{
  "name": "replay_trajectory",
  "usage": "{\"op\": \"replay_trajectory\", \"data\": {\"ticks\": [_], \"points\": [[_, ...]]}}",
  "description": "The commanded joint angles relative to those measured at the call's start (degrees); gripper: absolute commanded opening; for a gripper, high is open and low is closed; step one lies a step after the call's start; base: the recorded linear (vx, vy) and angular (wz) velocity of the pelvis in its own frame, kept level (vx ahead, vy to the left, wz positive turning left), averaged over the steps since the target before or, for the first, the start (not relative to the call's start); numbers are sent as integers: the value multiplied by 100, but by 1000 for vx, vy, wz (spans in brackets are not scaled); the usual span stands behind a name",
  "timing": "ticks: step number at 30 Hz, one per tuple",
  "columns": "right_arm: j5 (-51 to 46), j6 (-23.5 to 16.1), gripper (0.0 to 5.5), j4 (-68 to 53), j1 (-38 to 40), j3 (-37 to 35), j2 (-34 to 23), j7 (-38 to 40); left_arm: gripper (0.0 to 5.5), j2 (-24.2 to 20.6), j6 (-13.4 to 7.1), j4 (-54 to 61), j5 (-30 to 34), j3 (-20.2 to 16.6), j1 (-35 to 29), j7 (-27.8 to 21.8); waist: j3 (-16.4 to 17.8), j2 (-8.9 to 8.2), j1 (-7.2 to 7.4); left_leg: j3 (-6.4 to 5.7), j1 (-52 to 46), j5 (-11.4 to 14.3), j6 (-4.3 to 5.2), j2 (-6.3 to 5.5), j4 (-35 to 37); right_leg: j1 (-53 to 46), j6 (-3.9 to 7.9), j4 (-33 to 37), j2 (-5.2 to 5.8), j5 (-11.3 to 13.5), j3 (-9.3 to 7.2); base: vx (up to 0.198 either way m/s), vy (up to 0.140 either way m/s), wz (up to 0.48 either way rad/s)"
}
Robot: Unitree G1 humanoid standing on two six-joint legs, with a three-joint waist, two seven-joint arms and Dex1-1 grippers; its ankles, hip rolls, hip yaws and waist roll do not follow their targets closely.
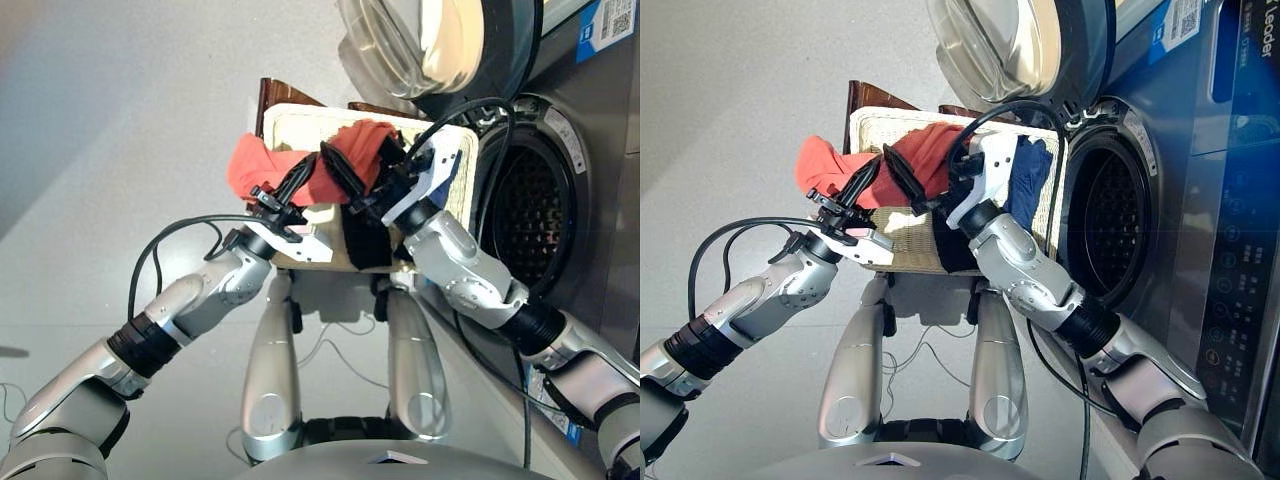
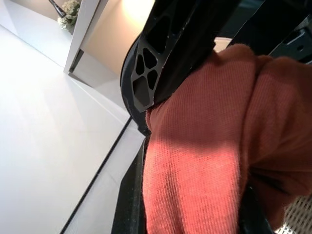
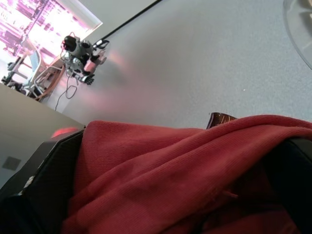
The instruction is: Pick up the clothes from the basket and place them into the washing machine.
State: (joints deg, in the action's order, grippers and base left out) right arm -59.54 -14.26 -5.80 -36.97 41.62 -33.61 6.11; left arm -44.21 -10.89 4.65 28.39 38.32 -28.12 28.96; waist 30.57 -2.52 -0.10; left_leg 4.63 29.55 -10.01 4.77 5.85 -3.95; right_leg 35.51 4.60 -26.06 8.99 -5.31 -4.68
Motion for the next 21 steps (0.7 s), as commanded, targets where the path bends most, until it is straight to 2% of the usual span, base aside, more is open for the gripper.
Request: {"op": "replay_trajectory", "data": {"ticks": [1,11,20,21], "points": [[10,-106,550,55,311,-320,-501,250,0,-127,-228,1217,157,-483,-205,842,-78,32,30,-18,-3,627,80,-86,-635,-262,368,1110,68,705,191,0,0,0],[-404,14,550,454,-25,196,-183,157,0,-123,-139,1528,299,-598,-453,1010,-78,93,-30,-35,6,629,84,-88,-615,-252,358,1110,84,700,180,0,0,0],[-547,60,550,784,-249,455,243,119,0,-90,-52,1562,367,-520,-816,1073,-78,126,-65,-68,35,633,86,-107,-631,-249,341,1100,94,689,180,0,0,0],[-526,68,356,801,-275,465,267,115,0,-92,-47,1553,362,-510,-841,1070,-78,129,-68,-71,38,631,85,-106,-626,-245,343,1102,93,689,178,0,0,0]]}}
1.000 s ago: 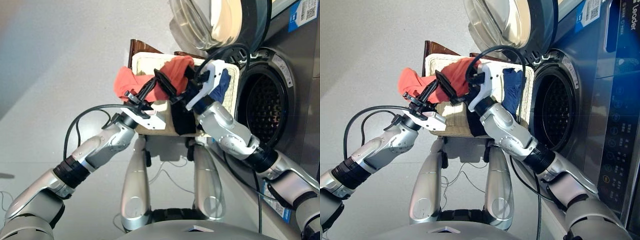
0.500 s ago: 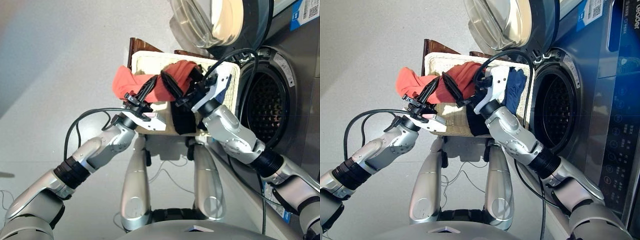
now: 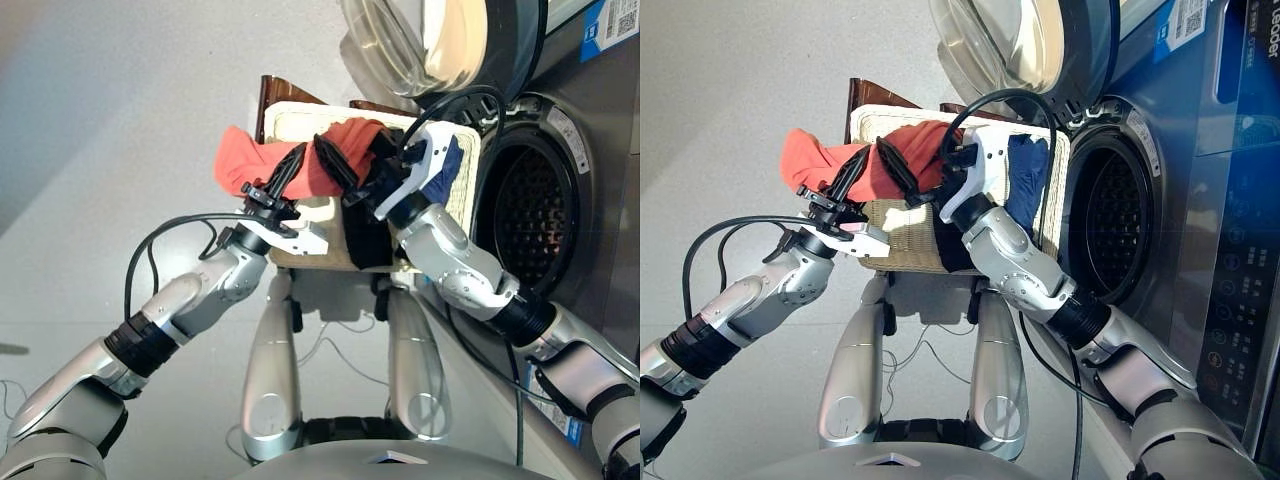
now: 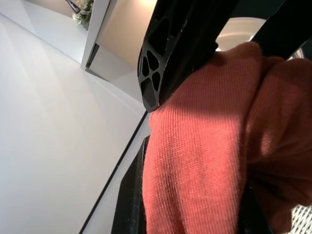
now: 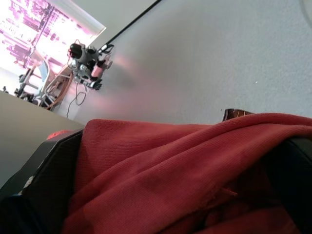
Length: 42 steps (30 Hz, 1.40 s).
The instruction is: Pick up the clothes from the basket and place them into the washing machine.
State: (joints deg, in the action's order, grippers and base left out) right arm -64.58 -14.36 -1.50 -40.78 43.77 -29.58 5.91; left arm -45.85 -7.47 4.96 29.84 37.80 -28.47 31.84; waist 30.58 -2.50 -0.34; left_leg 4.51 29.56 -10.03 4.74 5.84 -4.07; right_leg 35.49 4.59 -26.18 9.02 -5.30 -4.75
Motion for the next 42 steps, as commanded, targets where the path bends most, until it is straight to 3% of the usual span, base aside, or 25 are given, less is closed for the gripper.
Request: {"op": "replay_trajectory", "data": {"ticks": [1,3,20,21,22,23,24,28,35,42], "points": [[61,96,198,365,87,246,-135,115,0,64,-398,1519,213,-476,-798,780,-78,128,-47,-58,36,635,87,-106,-612,-243,343,1113,86,681,184,0,0,0],[504,123,0,315,67,193,-183,126,0,69,-433,1498,181,-508,-771,779,-78,123,-37,-53,52,635,82,-110,-623,-222,339,1097,80,678,195,0,0,0],[1581,-140,0,487,583,-432,204,567,0,180,-501,1484,47,-650,-674,1018,-78,143,24,-50,157,708,44,-130,-771,-139,339,1018,97,649,243,0,0,0],[1657,-187,0,476,643,-502,265,621,84,203,-510,1489,27,-664,-648,1032,-78,146,27,-46,167,711,39,-129,-783,-130,339,1009,97,647,246,0,0,0],[1822,-250,0,447,697,-588,303,674,220,218,-544,1506,7,-683,-598,1042,-78,149,34,-45,177,717,34,-128,-795,-118,342,1001,98,644,250,0,0,0],[1927,-281,0,450,758,-657,365,734,304,253,-553,1497,-21,-695,-555,1059,-78,155,39,-43,177,719,29,-131,-795,-120,343,1005,99,642,253,0,0,0],[2054,-347,0,494,818,-748,422,832,550,280,-558,1490,-42,-706,-522,1087,-78,164,52,-43,185,722,24,-133,-799,-116,345,1007,99,645,261,0,0,0],[2670,-541,0,580,976,-1022,567,1248,550,307,-618,1454,-82,-724,-423,1209,-78,187,69,-44,209,747,17,-132,-849,-93,348,977,103,629,278,0,0,0],[5359,-921,0,1056,1168,-1558,577,2845,550,338,-1019,1426,-296,-582,-343,1473,-78,274,107,-77,295,822,-7,-146,-1052,-46,361,831,122,567,286,0,0,0],[5988,-1167,0,1896,1389,-1961,911,4005,550,379,-1145,1355,-474,-288,-415,1609,-78,385,72,-138,371,877,-28,-192,-1203,-43,370,717,157,508,274,0,0,0]]}}
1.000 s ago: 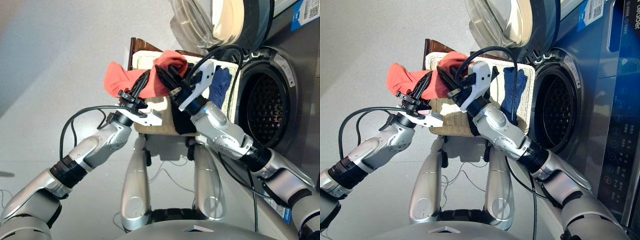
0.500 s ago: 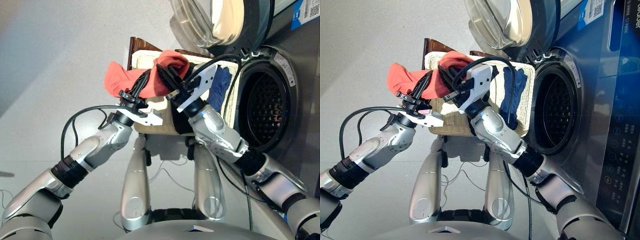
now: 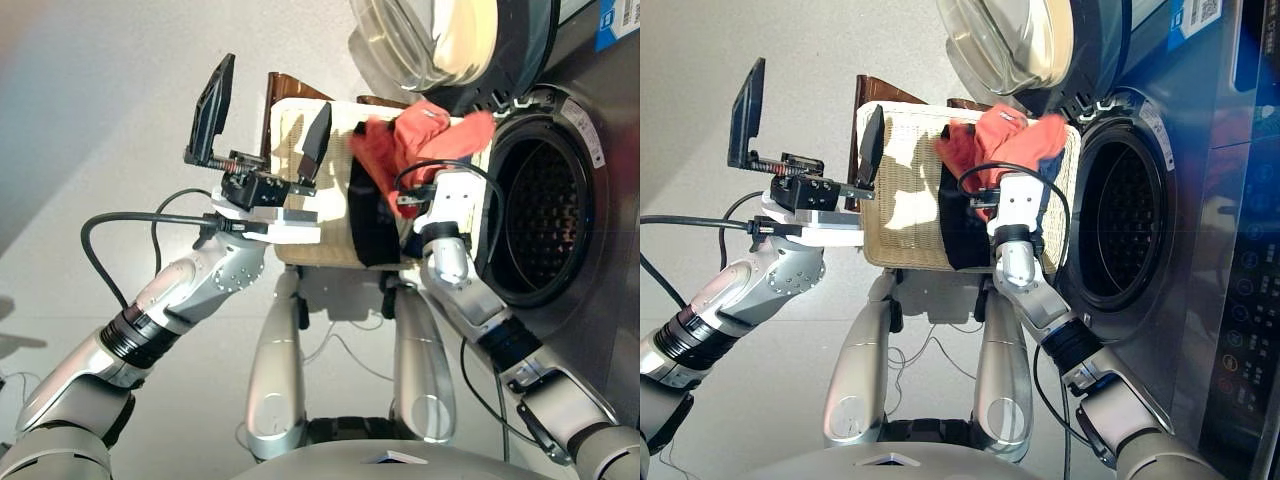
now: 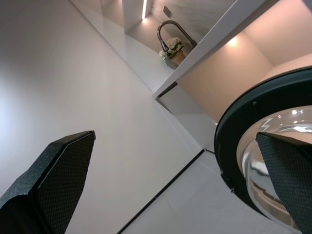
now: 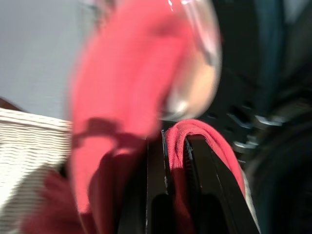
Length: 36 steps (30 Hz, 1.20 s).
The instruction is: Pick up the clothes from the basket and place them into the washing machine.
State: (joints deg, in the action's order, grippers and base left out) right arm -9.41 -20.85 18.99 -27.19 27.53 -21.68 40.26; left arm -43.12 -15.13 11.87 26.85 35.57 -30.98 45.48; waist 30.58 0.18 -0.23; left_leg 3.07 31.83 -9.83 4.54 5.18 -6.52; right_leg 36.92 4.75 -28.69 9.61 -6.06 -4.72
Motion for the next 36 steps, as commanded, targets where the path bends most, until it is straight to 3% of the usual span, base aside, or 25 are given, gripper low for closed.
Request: {"op": "replay_trajectory", "data": {"ticks": [1,6,17,21,23,24,25,26,27,30,33,34,35,36], "points": [[479,-525,0,-144,28,-339,127,579,550,105,-380,659,-175,-57,-170,248,-78,116,55,4,146,858,-8,-126,-959,-188,355,970,98,586,269,0,0,0],[1255,-172,0,867,50,-575,-66,1265,550,176,-488,627,-259,41,-227,264,-78,149,5,-55,187,940,-18,-163,-1075,-201,366,923,137,537,245,0,0,0],[1275,673,0,2906,-244,-850,-1093,912,550,67,-722,645,-1008,65,-184,-299,-78,42,-9,-118,566,917,-25,-213,-1176,116,372,913,106,650,293,0,0,0],[35,645,0,3741,-823,-1351,-1306,906,550,505,-981,173,-2793,553,15,-1384,-78,8,14,-145,977,1015,-29,-224,-1463,496,355,704,89,581,365,0,0,0],[-688,528,0,3863,-1042,-1627,-1166,833,550,1028,-931,-339,-3830,561,293,-1867,-78,30,16,-132,1214,1074,-26,-216,-1616,744,334,553,74,535,404,0,0,0],[-697,523,0,3870,-1050,-1624,-1176,826,550,1036,-939,-352,-3847,557,281,-1884,-78,35,15,-130,1229,1083,-26,-214,-1633,759,334,537,73,528,407,-51,24,14],[-778,575,0,4103,-1376,-1582,-1248,936,550,1418,-851,-828,-4726,555,515,-2325,-78,60,-2,-127,1528,1149,-13,-200,-1873,1072,298,281,61,450,440,0,0,0],[-781,573,0,4112,-1395,-1573,-1253,934,550,1423,-856,-839,-4737,544,504,-2338,-78,63,4,-127,1553,1159,-13,-199,-1897,1097,298,257,60,440,443,-89,21,30],[-761,640,0,4059,-1649,-1544,-1292,955,550,1814,-705,-1260,-5628,458,780,-2679,-78,64,-7,-134,1912,1237,-2,-159,-2194,1478,264,-53,27,373,477,-73,12,54],[-537,994,0,4449,-2196,-1303,-1600,903,550,2122,-539,-1805,-6225,405,874,-2997,-78,44,-22,-179,2489,1388,-34,-118,-2671,2075,226,-525,-25,280,539,-83,-4,37],[-223,1426,0,4908,-2735,-1062,-2102,967,550,2300,-518,-1779,-6729,322,888,-3175,-78,92,-21,-210,3036,1482,-8,-86,-3035,2589,208,-879,22,204,553,-43,-25,-4],[-180,1558,0,5091,-2811,-1030,-2264,1032,550,2351,-475,-1716,-6829,367,1012,-3219,-78,115,-29,-261,3006,1719,30,-81,-3202,2606,215,-1109,20,-47,576,0,0,0],[-177,1636,0,5209,-2989,-1034,-2458,1097,550,2329,-472,-1619,-6867,353,936,-3236,-78,146,-27,-249,3321,1567,23,-83,-3267,2922,178,-1173,36,84,576,0,0,0],[-158,1719,0,5311,-3076,-1013,-2565,1047,550,2276,-457,-1558,-6809,360,951,-3239,-78,161,-29,-249,3405,1598,31,-54,-3347,3032,169,-1290,34,33,584,-113,14,59]]}}
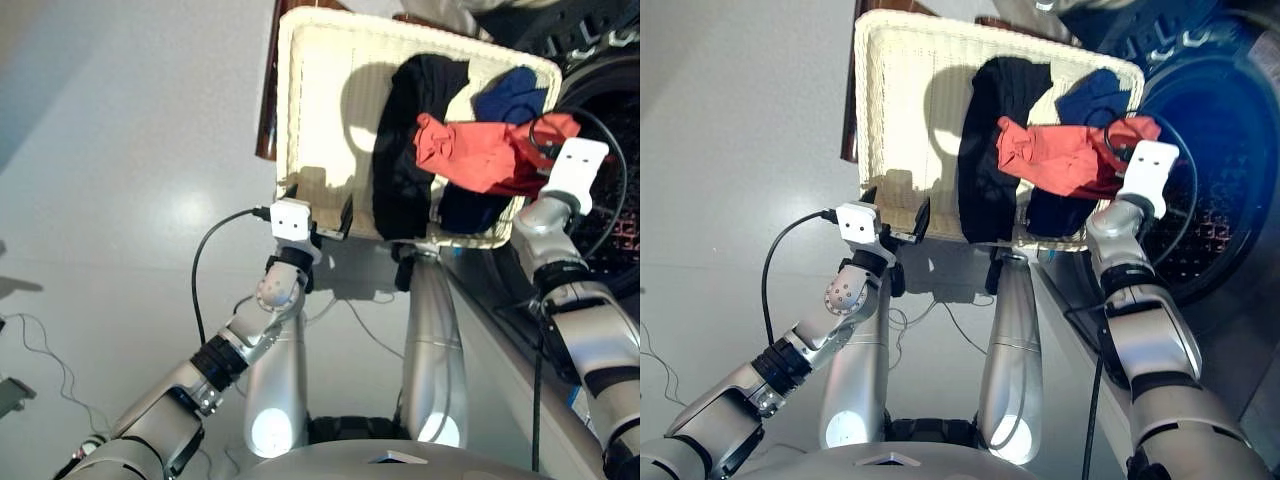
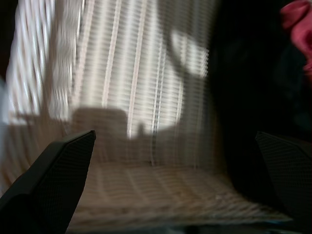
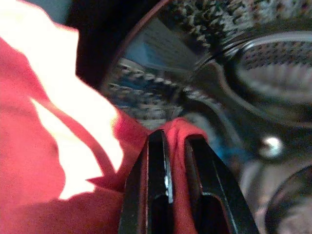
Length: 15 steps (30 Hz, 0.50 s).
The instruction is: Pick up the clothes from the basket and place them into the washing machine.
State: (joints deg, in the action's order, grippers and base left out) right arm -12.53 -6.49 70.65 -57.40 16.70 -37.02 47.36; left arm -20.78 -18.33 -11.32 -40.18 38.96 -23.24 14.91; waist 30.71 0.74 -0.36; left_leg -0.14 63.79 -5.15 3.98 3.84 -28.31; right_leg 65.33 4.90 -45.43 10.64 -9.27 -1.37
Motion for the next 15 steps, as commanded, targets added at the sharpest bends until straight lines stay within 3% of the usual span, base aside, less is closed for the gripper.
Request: {"op": "replay_trajectory", "data": {"ticks": [1,5,6,9,10,11,15], "points": [[77,350,0,325,-159,53,-1237,335,550,-13,-104,840,-39,17,175,-160,-92,116,-24,66,311,1175,91,92,-1278,321,148,246,-67,305,233,0,0,0],[-558,285,0,613,-364,-229,-1687,524,550,-141,-74,1115,-62,-103,241,-78,-92,118,-13,69,656,1362,81,162,-1734,741,140,-242,-111,117,246,22,-7,-15],[-756,240,0,688,-305,-296,-1783,542,550,-142,-70,1176,-94,-115,355,-50,-92,115,-2,58,532,1599,112,176,-1885,643,167,-402,-121,-104,260,89,-19,-48],[-1311,193,0,969,-442,-495,-2109,573,550,-238,-48,1367,-167,-143,418,-12,-92,115,15,73,707,1634,111,167,-2011,839,167,-530,-160,-125,270,3,-9,-36],[-1536,176,0,1066,-534,-588,-2242,497,550,-311,-37,1430,-168,-163,387,-15,-92,106,21,103,864,1497,86,167,-1983,993,142,-489,-164,6,252,0,0,0],[-1662,152,0,1082,-537,-510,-2283,446,550,-354,-31,1468,-208,-143,483,-13,-92,100,12,87,723,1686,117,175,-2061,861,169,-565,-167,-167,271,0,0,0],[-2132,-38,0,1048,-687,-473,-2527,414,550,-519,-53,1656,-315,-249,525,-22,-92,32,72,112,761,1672,132,202,-2044,933,177,-538,-202,-132,290,22,-3,-20]]}}
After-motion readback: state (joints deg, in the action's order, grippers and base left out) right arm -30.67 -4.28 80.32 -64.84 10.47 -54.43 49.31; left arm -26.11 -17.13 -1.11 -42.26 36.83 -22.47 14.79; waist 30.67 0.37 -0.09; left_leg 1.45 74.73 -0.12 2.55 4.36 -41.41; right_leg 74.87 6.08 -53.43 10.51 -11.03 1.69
